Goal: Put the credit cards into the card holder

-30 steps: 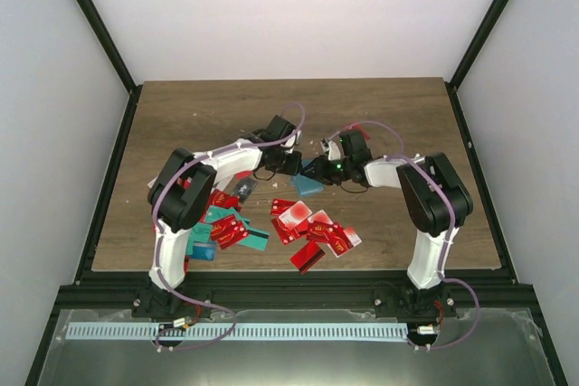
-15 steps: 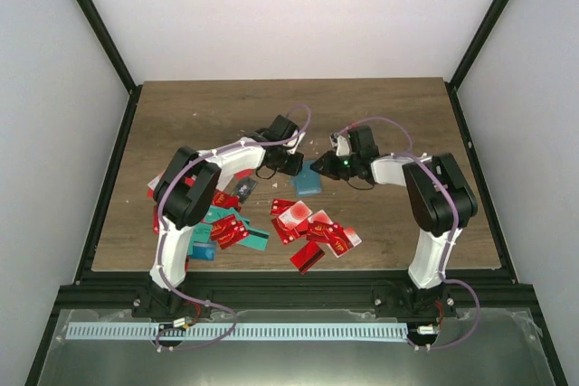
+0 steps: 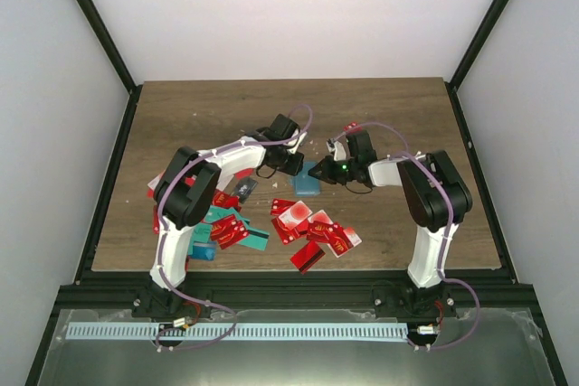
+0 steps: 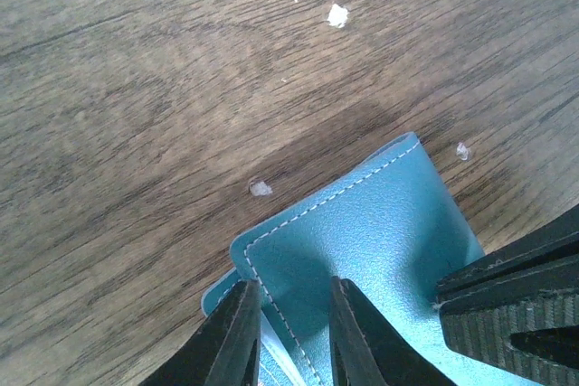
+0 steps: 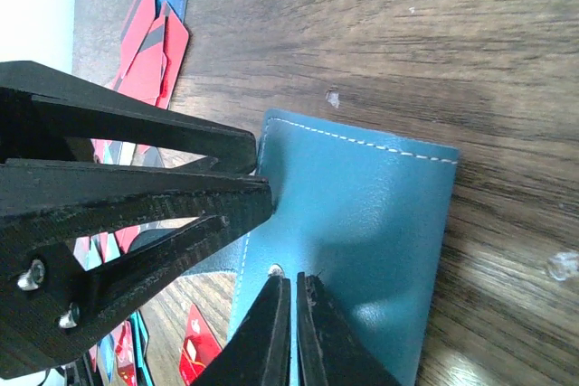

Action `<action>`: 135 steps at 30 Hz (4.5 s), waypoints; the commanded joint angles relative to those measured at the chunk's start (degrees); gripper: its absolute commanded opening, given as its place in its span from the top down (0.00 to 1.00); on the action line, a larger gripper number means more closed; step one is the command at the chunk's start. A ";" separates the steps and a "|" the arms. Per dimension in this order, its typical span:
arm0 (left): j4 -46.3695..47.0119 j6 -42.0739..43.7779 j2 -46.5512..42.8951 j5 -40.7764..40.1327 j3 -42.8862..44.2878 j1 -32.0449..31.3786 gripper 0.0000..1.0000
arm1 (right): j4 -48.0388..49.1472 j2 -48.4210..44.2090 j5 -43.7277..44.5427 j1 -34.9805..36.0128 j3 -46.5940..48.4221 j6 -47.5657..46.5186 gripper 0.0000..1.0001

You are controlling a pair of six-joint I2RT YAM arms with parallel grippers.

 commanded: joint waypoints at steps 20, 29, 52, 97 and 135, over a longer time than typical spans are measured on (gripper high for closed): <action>10.53 -9.50 -19.47 3.16 -18.86 4.78 0.62 | -3.79 3.21 4.11 1.87 0.90 -2.38 0.97; 15.43 -4.08 -6.24 25.54 -7.43 6.99 0.73 | -4.39 1.30 5.30 2.38 0.82 -3.91 0.97; 12.53 -6.06 3.38 19.03 -4.28 6.81 0.87 | -7.74 -2.10 5.40 2.78 3.96 -5.51 0.98; 14.12 -8.50 2.33 24.89 -4.96 6.80 0.91 | -14.93 -1.81 24.17 15.03 14.26 -4.35 0.79; 12.95 -8.20 2.39 20.96 -5.05 6.39 0.91 | -20.73 -7.70 31.65 15.07 13.38 -4.34 0.99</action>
